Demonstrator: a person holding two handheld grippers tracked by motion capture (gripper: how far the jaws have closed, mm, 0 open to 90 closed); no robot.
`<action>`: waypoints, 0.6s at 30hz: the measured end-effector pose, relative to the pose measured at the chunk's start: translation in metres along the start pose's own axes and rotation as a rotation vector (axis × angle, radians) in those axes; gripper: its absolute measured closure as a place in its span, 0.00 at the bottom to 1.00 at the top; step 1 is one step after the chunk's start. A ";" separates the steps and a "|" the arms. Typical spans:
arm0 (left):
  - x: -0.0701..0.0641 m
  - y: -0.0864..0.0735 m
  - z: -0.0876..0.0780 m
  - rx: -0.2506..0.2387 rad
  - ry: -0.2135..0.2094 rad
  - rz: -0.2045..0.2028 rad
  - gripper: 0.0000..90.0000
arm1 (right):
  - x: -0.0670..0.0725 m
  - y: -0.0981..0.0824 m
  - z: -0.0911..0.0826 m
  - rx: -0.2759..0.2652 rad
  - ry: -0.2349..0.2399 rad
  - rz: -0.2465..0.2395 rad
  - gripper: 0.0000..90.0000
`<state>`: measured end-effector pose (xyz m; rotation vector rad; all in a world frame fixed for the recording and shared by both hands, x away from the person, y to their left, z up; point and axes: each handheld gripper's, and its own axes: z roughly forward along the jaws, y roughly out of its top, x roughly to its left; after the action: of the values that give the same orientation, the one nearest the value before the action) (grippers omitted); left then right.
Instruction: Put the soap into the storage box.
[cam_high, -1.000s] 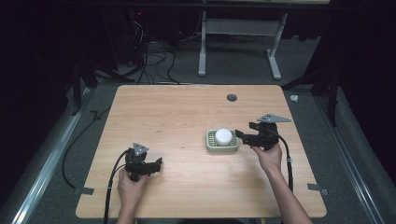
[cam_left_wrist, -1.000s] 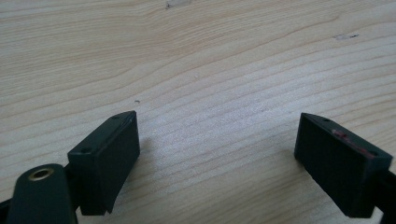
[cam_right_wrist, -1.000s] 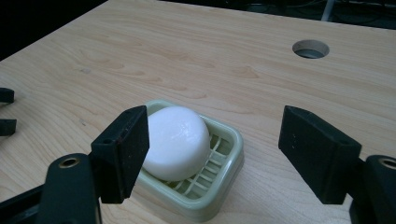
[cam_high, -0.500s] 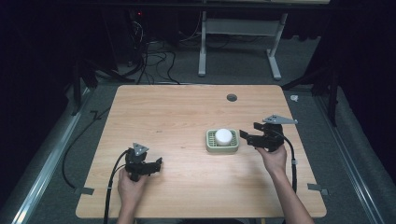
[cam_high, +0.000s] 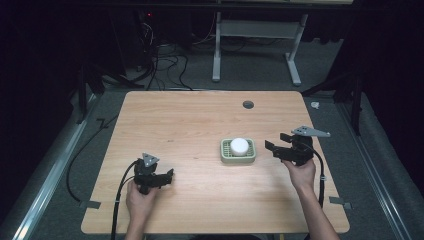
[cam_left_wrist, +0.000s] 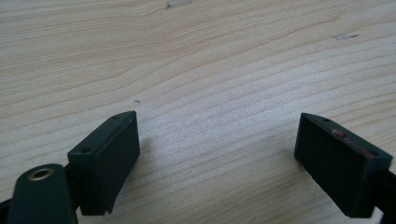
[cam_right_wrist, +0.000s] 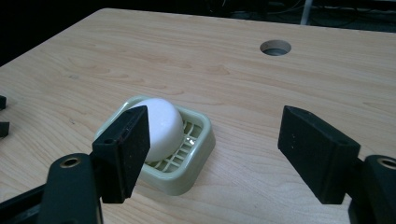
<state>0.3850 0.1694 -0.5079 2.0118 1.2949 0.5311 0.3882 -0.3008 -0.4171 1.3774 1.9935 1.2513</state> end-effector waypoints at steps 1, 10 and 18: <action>0.000 0.000 0.000 0.001 0.000 0.000 0.16 | 0.000 -0.001 -0.001 -0.002 -0.002 0.004 0.29; 0.000 0.000 0.000 0.001 0.000 0.000 0.16 | -0.005 -0.004 -0.013 -0.024 -0.013 0.012 0.29; 0.000 0.000 0.000 0.001 0.000 0.000 0.16 | -0.009 -0.011 -0.024 -0.033 -0.026 0.024 0.29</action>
<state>0.3850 0.1694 -0.5079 2.0131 1.2954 0.5306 0.3684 -0.3203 -0.4149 1.3990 1.9356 1.2643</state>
